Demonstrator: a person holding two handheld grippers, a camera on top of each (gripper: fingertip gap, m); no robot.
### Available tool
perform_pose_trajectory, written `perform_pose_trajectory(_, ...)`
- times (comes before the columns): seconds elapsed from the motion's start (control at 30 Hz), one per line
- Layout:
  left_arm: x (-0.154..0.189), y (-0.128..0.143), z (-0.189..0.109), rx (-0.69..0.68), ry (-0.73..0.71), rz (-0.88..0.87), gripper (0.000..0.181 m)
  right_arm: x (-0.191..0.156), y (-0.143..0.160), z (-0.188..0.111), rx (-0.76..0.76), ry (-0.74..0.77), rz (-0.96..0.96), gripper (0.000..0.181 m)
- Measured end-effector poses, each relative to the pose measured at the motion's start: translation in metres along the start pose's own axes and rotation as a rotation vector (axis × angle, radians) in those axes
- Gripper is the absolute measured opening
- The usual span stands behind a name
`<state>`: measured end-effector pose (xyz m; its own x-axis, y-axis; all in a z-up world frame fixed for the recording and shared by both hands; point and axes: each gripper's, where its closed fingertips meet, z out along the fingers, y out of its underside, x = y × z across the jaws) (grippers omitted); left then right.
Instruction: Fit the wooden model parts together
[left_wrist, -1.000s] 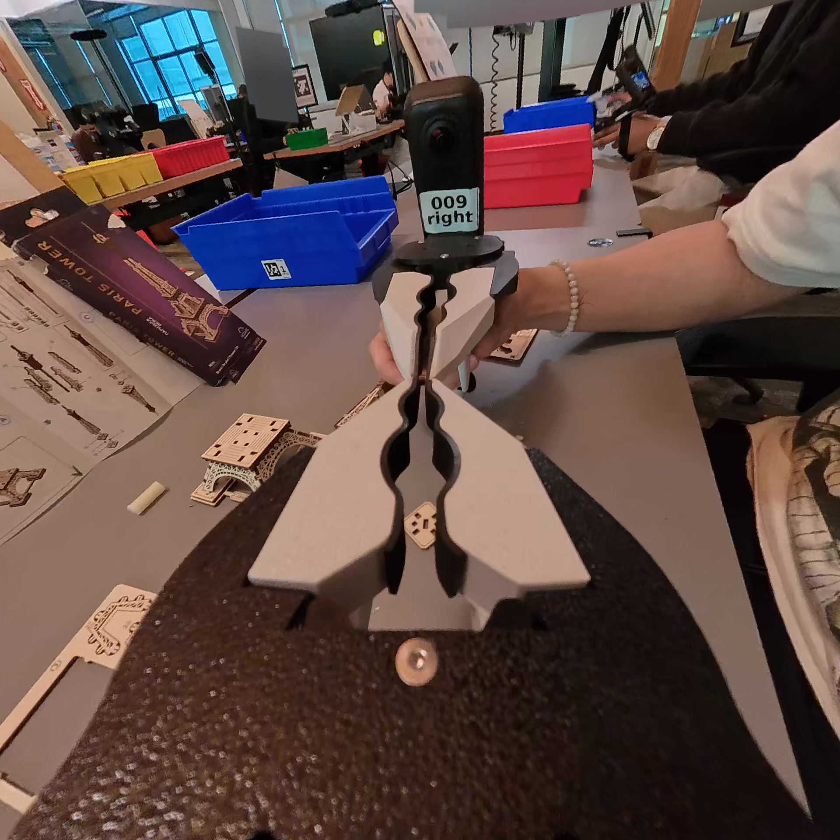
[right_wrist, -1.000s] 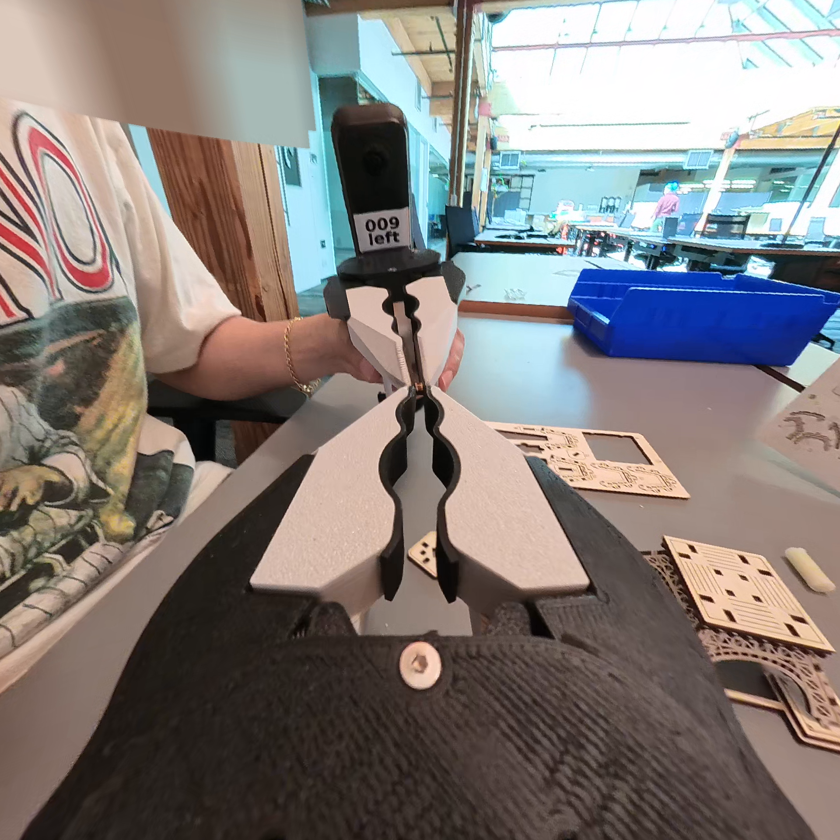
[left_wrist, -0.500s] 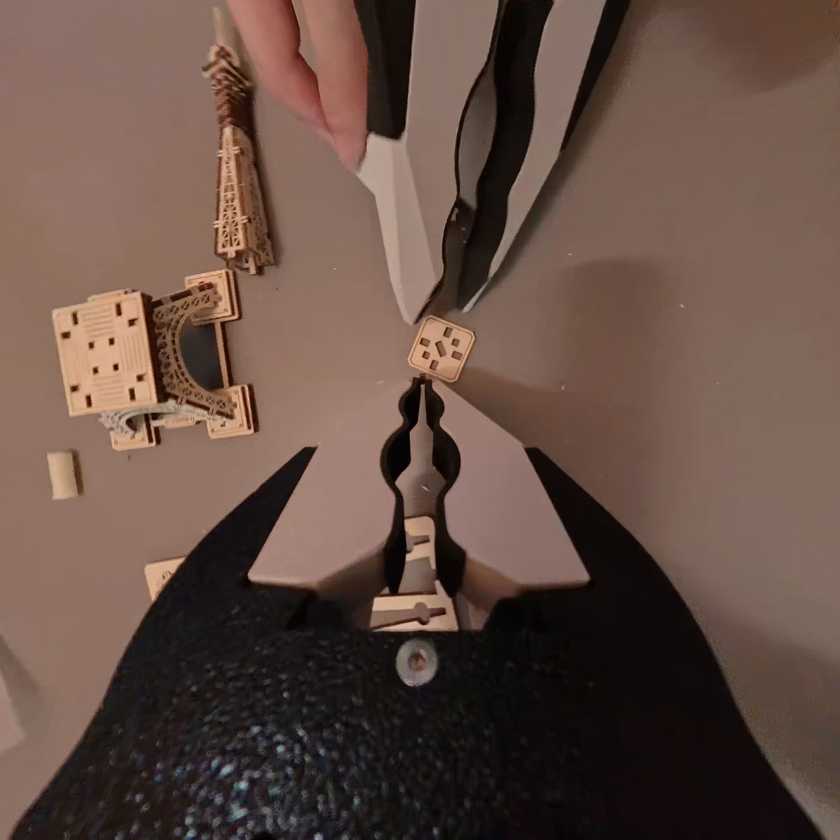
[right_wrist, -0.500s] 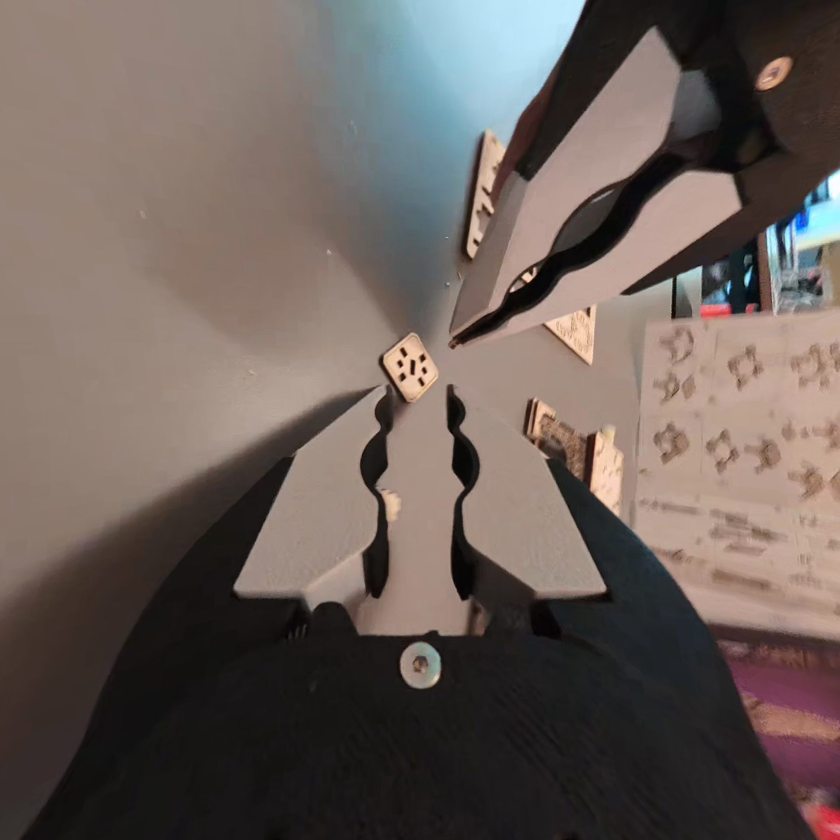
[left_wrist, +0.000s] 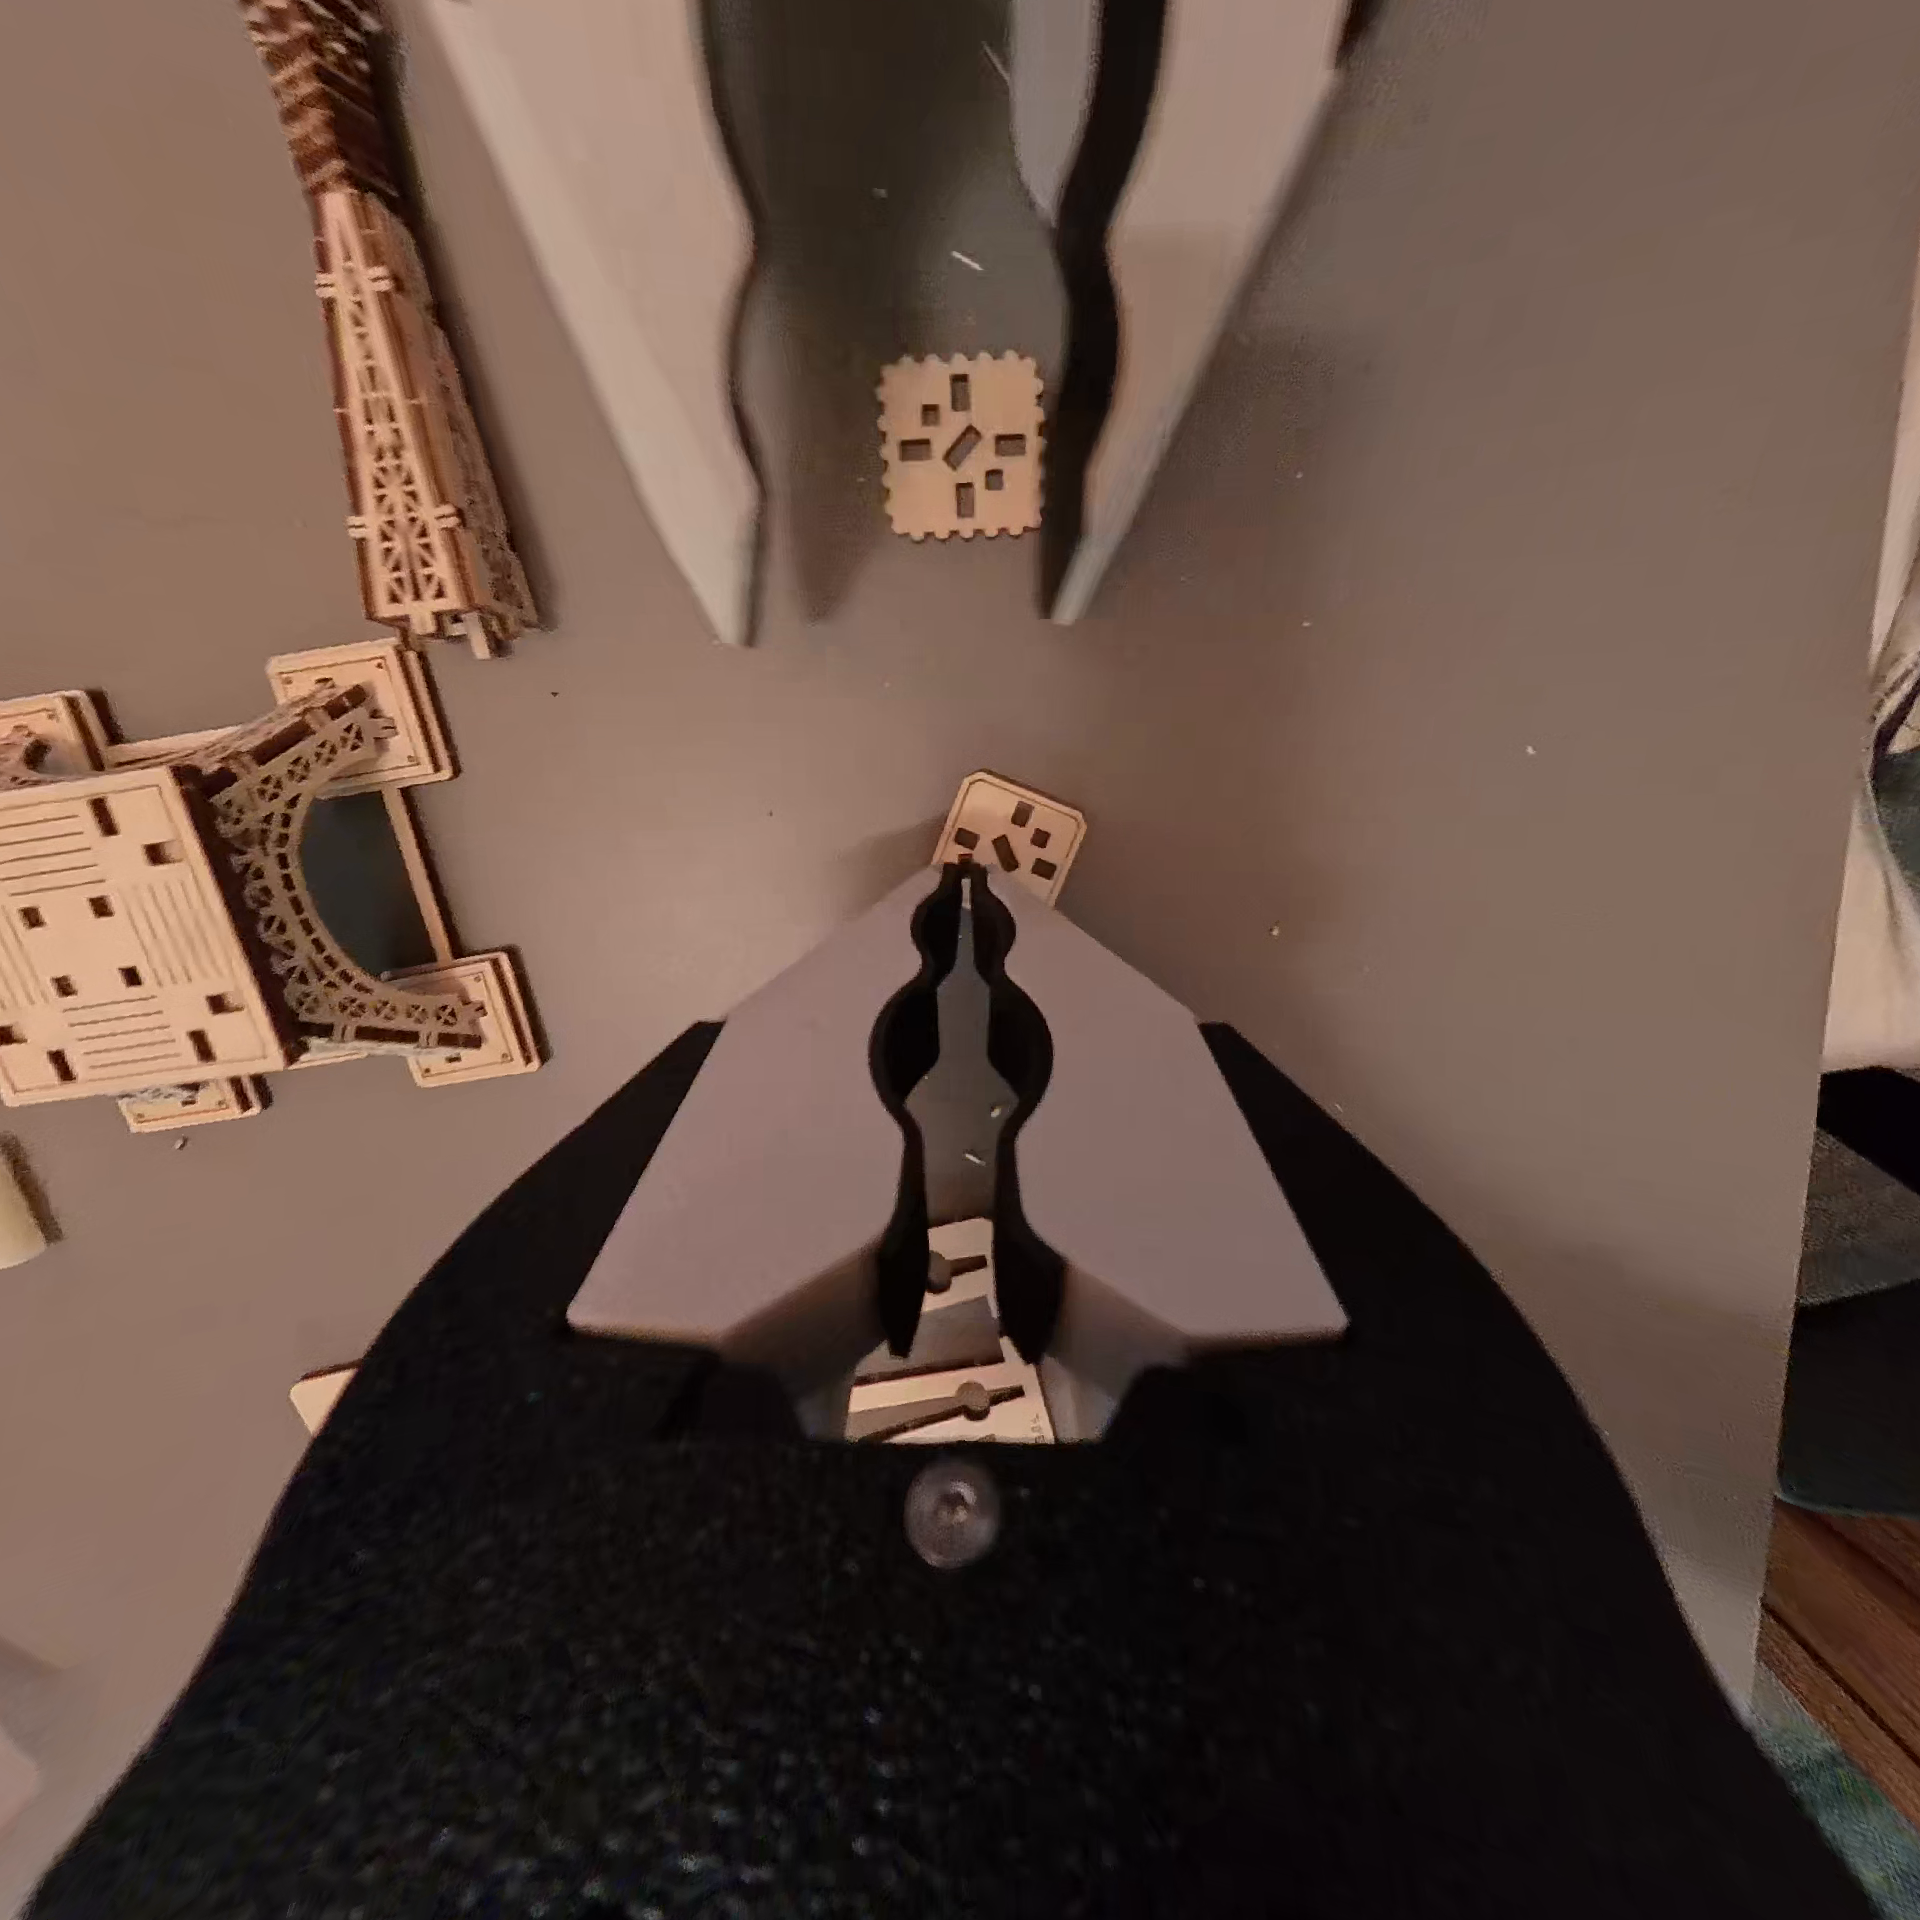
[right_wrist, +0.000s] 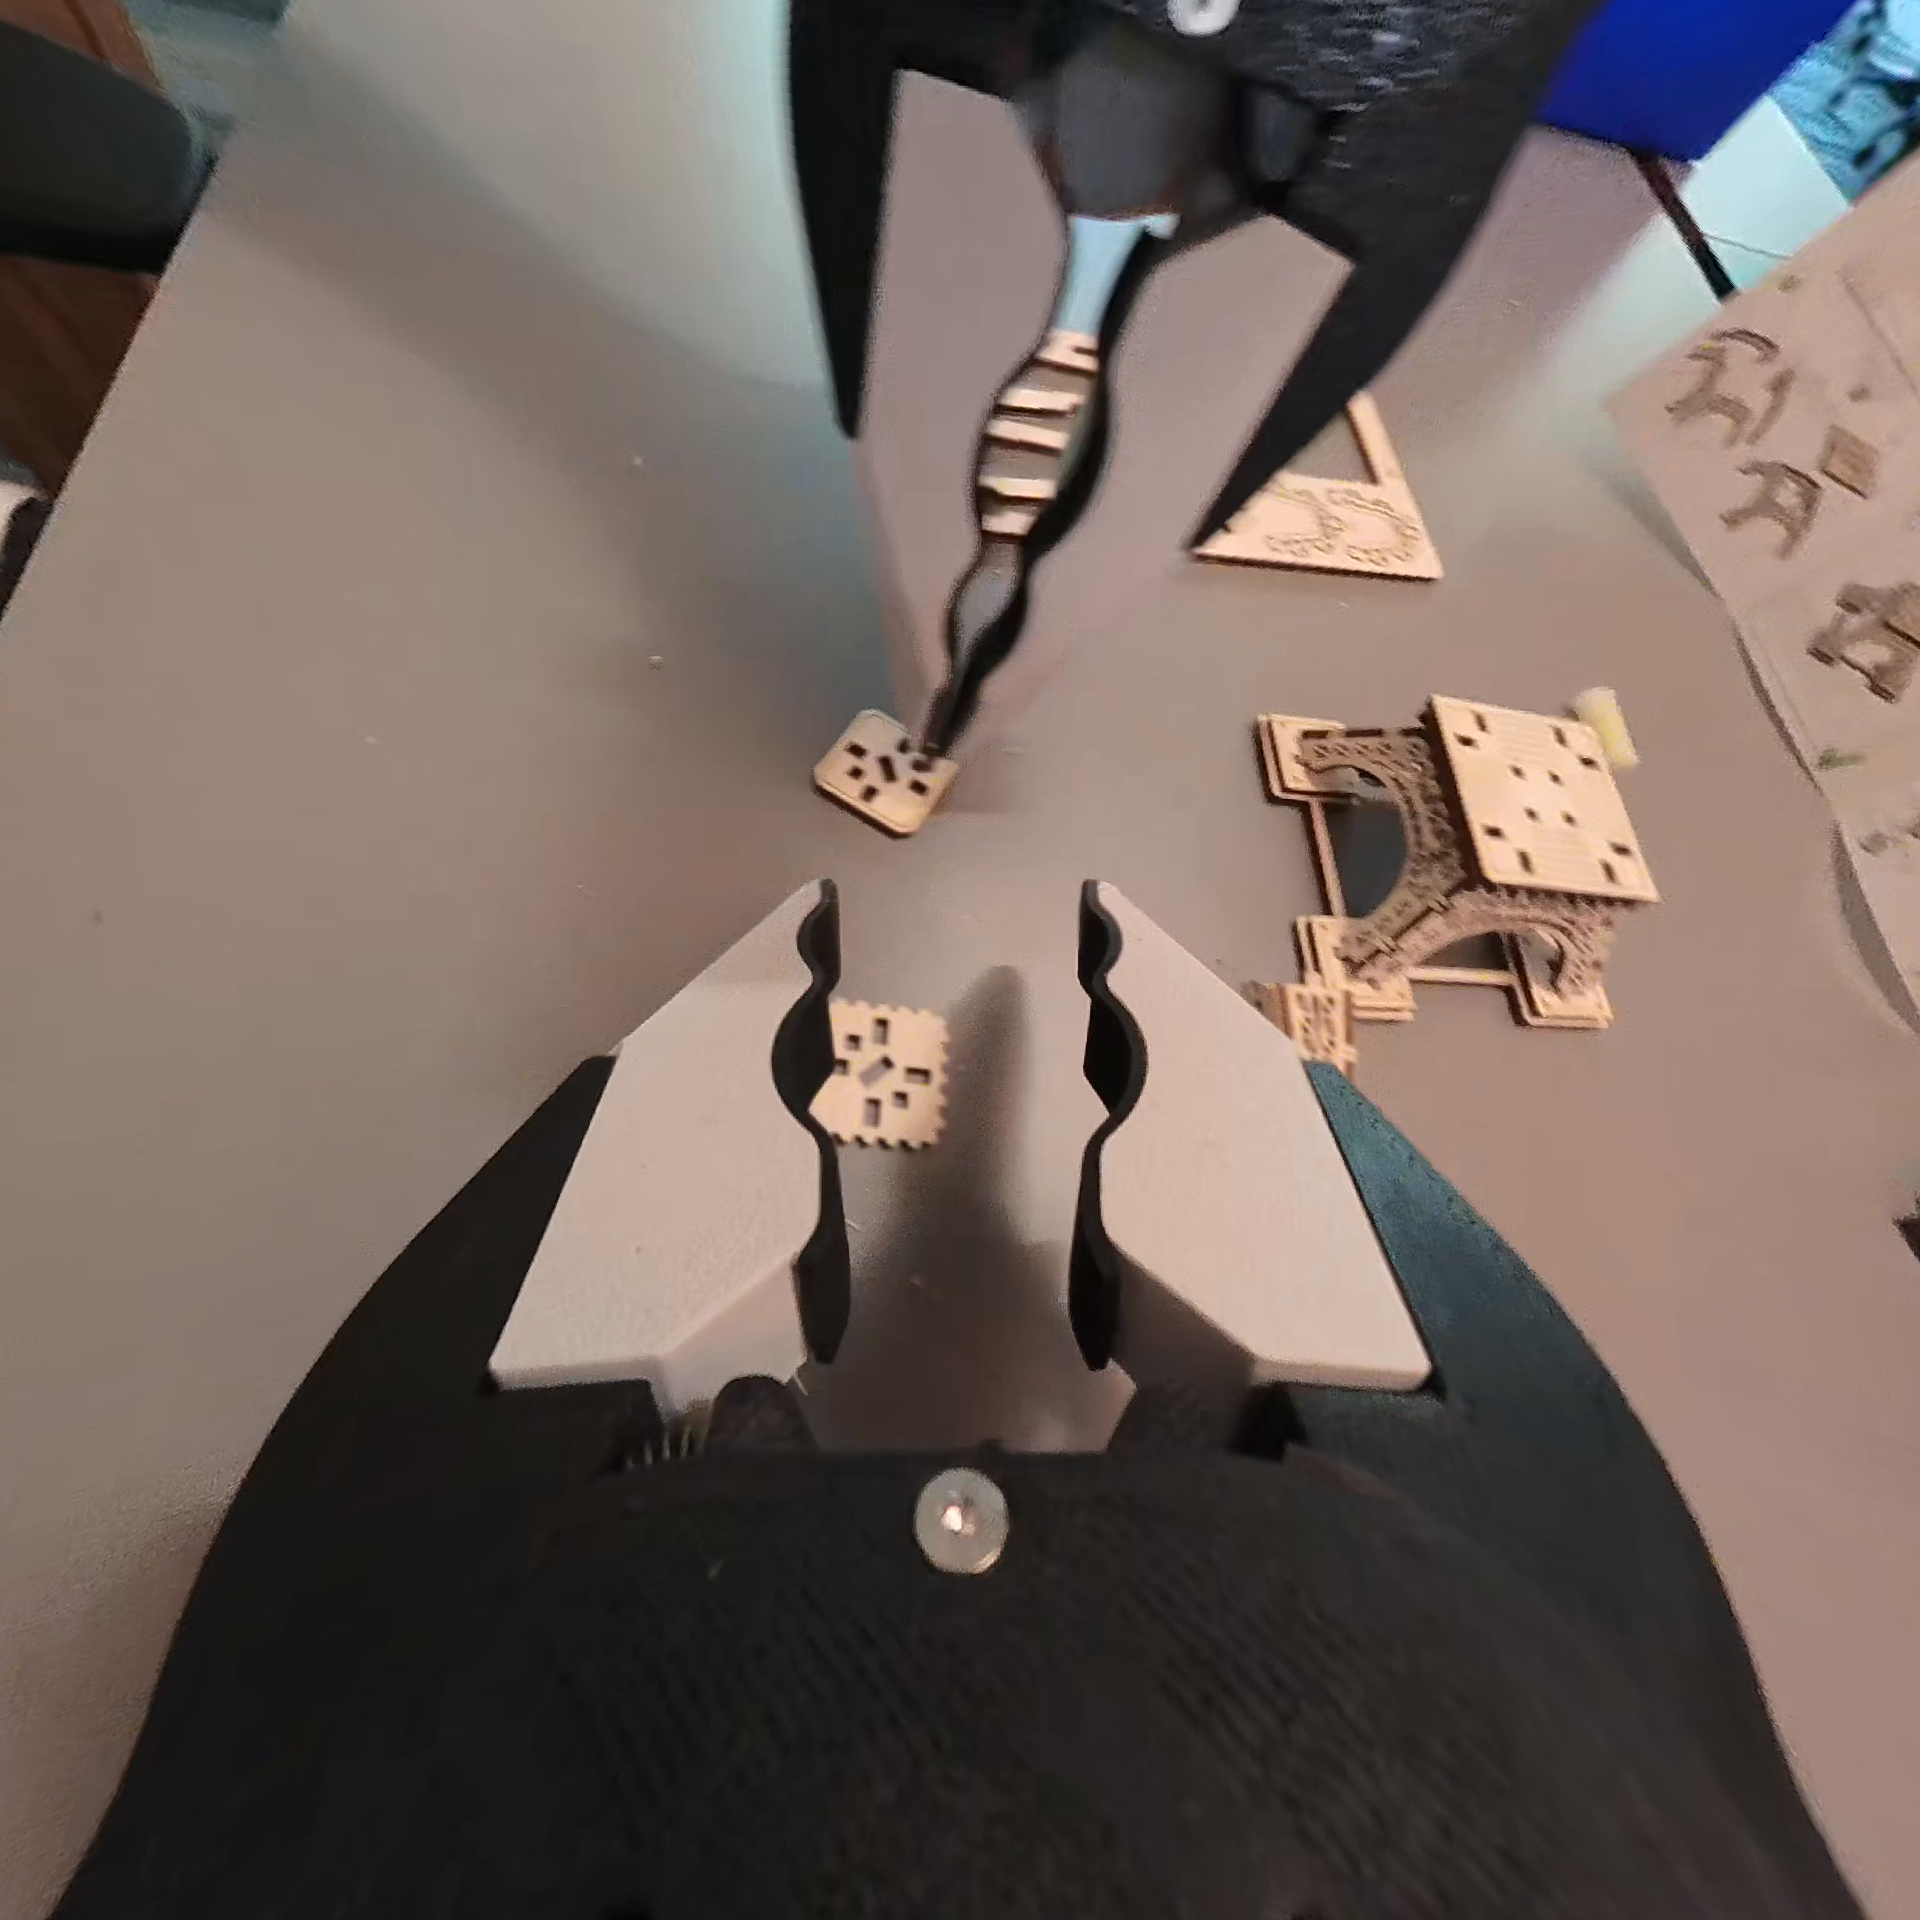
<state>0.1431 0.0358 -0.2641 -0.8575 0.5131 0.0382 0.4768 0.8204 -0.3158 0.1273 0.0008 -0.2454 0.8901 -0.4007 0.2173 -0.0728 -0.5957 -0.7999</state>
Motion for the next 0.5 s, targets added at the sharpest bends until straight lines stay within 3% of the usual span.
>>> perform_pose_trajectory(0.17,0.000,0.000,0.002,-0.038,-0.001,-0.009,0.000,0.019,0.006,-0.006,0.003,0.056,0.075,0.044)
perform_pose_trajectory(0.5,-0.001,0.001,-0.002,-0.127,-0.017,0.066,0.000,0.024,0.014,-0.006,-0.017,0.058,0.102,0.045)
